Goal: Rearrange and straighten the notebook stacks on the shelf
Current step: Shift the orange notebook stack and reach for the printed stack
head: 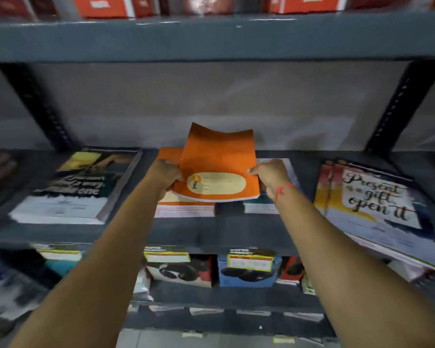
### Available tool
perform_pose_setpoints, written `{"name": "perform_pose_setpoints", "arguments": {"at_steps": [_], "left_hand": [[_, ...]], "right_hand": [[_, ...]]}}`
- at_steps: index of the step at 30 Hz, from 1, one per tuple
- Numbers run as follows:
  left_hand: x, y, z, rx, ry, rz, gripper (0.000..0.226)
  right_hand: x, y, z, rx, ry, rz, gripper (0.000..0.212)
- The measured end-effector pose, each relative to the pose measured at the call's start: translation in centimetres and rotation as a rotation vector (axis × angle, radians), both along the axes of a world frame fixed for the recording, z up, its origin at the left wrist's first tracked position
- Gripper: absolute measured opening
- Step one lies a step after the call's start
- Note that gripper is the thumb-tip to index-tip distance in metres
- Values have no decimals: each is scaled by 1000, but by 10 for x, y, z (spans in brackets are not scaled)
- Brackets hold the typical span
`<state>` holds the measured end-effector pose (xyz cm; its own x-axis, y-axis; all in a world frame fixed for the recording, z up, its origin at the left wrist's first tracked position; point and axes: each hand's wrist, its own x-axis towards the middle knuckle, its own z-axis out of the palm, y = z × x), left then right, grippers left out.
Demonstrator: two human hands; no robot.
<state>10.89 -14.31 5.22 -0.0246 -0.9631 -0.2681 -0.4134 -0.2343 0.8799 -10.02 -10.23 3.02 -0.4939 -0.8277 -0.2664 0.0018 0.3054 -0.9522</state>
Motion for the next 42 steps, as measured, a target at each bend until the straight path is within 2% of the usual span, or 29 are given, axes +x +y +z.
{"name": "perform_pose_setpoints", "arguments": {"at_steps": [2,3,5,6,9,12,15,18,20,22,24,26,28,31,35,37,39,42], "left_hand": [[29,-9,-3,-19,-40,22,23],[37,-12,-6,-26,-53,29,18],[53,-21,-12,-34,-62,45,31],[58,-24,-15,-31,-64,47,30],[66,-28,-24,4,-57,101,12],[72,-31,-34,23,-39,107,17],[79,-35,-43,32,-12,78,33],[84,-40,-52,36,-53,65,24],[87,-42,-55,11,-148,30,6],[90,-44,-55,-31,-263,-30,11],[91,-46,-52,-64,-385,-93,20],[85,-46,-45,-142,-568,-160,22],[71,-46,-38,-283,-633,-138,13],[22,-36,-27,-401,-478,-121,26],[-68,-7,-22,-425,-301,-290,24],[-118,17,-27,-421,-288,-421,26],[-163,43,-37,-432,-331,-562,25],[-220,76,-56,-372,-387,-741,26]], "right_hand": [[27,-17,-6,16,55,37,29],[36,-21,-7,28,86,48,26],[54,-31,-12,56,164,55,17],[60,-36,-15,63,190,57,19],[72,-46,-24,81,216,66,27],[78,-51,-34,121,233,87,25],[81,-52,-43,145,248,91,23],[83,-53,-49,146,339,75,14],[83,-52,-52,172,464,108,26],[84,-48,-53,195,584,146,31],[84,-43,-52,166,658,147,21],[83,-36,-48,106,692,98,31],[76,-28,-41,38,686,29,34],[43,-12,-30,16,746,-86,26],[-17,21,-22,22,767,-256,28],[-55,46,-25,43,844,-317,27],[-92,73,-34,118,873,-403,30],[-144,117,-52,347,853,-491,34]]}}
